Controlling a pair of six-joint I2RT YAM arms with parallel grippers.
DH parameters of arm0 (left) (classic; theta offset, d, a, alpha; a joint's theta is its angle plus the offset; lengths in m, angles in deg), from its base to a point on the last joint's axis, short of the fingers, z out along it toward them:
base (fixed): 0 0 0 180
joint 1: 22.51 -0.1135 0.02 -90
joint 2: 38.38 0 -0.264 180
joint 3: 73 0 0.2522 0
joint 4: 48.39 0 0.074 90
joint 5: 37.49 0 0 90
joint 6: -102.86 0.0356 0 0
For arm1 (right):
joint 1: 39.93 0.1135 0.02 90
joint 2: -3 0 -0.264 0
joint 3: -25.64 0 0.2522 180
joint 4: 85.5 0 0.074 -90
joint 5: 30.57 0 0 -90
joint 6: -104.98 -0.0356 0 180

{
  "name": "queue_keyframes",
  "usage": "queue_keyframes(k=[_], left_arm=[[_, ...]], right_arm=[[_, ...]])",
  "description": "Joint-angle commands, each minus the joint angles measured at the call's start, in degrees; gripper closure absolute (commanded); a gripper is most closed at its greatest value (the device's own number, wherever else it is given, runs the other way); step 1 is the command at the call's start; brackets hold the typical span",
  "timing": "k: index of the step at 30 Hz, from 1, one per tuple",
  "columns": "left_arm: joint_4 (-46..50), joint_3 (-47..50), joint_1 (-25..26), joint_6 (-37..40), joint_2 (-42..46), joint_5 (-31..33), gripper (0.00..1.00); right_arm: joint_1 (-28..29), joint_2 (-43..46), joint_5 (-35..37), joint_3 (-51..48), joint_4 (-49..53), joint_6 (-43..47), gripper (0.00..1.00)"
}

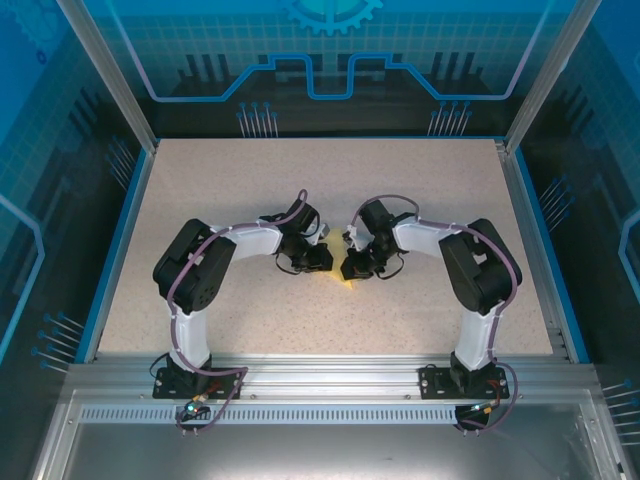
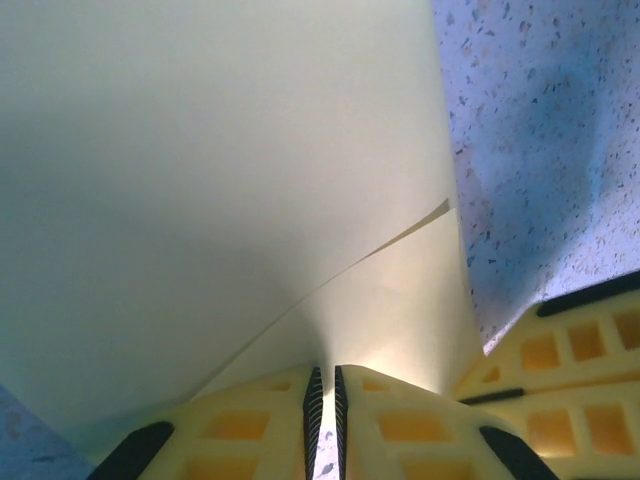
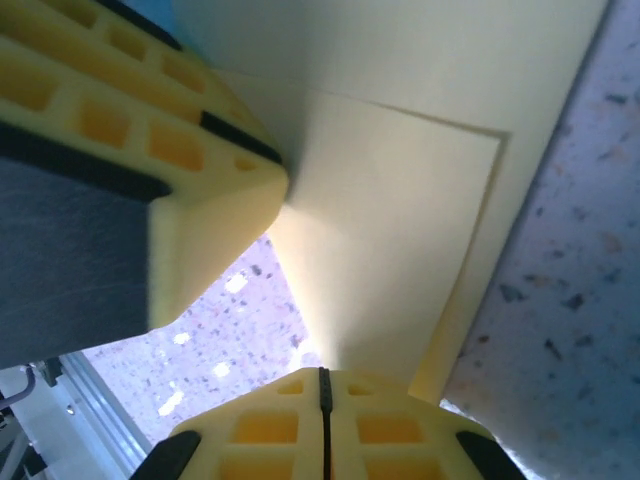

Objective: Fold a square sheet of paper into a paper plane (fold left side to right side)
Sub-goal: Third fold the triangle at the center of the table.

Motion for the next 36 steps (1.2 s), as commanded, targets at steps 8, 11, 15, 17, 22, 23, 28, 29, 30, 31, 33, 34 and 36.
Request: queue_keyframes(k=[8, 11, 15, 17, 22, 23, 28, 29, 30, 31, 33, 34, 36], left_arm=[[3.9, -0.9, 0.1, 1.0, -2.6, 5.5, 0.83], [4.3, -1.0, 0.2, 1.1, -2.7, 6.0, 0.83], [4.5, -1.3, 0.1, 1.2, -2.9, 6.4, 0.83], [4.6, -1.5, 0.2, 1.1, -3.1, 6.6, 0.83], [5.1, -2.0, 0.1, 1.3, -3.8, 7.2, 0.84], [5.1, -2.1, 0.0, 1.2, -4.0, 7.3, 0.84], [5.4, -2.4, 0.1, 1.1, -4.5, 7.8, 0.85], [5.4, -2.5, 0.0, 1.2, -4.5, 7.8, 0.85], [5.4, -2.5, 0.1, 1.2, -4.5, 7.8, 0.85], [5.4, -2.6, 0.1, 1.3, -4.5, 7.8, 0.85], [5.5, -2.7, 0.1, 1.3, -4.6, 7.8, 0.85], [5.4, -2.7, 0.0, 1.2, -4.6, 7.7, 0.85], [5.5, -2.8, 0.1, 1.2, -4.6, 7.5, 0.85]], right_arm=[[3.2, 0.1, 0.2, 0.7, 0.9, -5.6, 0.94], [3.1, -1.2, 1.8, 0.7, 1.4, -5.6, 0.94], [2.3, -1.8, 2.8, -0.3, 1.4, -5.9, 0.94], [1.7, -2.1, 2.8, -1.1, 1.4, -5.8, 0.94], [0.0, -2.1, 2.1, -3.7, 1.0, -5.7, 0.94], [-0.4, -2.0, 1.8, -4.2, 0.9, -5.6, 0.94], [-1.8, -0.4, 0.8, -8.4, 1.2, -4.6, 0.94], [-2.2, 0.1, 0.7, -9.3, 1.2, -4.5, 0.94], [-2.8, 0.7, 0.4, -10.3, 1.2, -4.3, 0.94], [-3.4, 1.4, 0.3, -11.2, 1.2, -4.1, 0.94], [-4.6, 2.7, 0.0, -12.2, 1.4, -3.6, 0.94], [-5.2, 3.3, -0.3, -13.6, 1.5, -3.3, 0.94], [-5.4, 5.0, -0.8, -13.7, 2.2, -2.6, 0.94]])
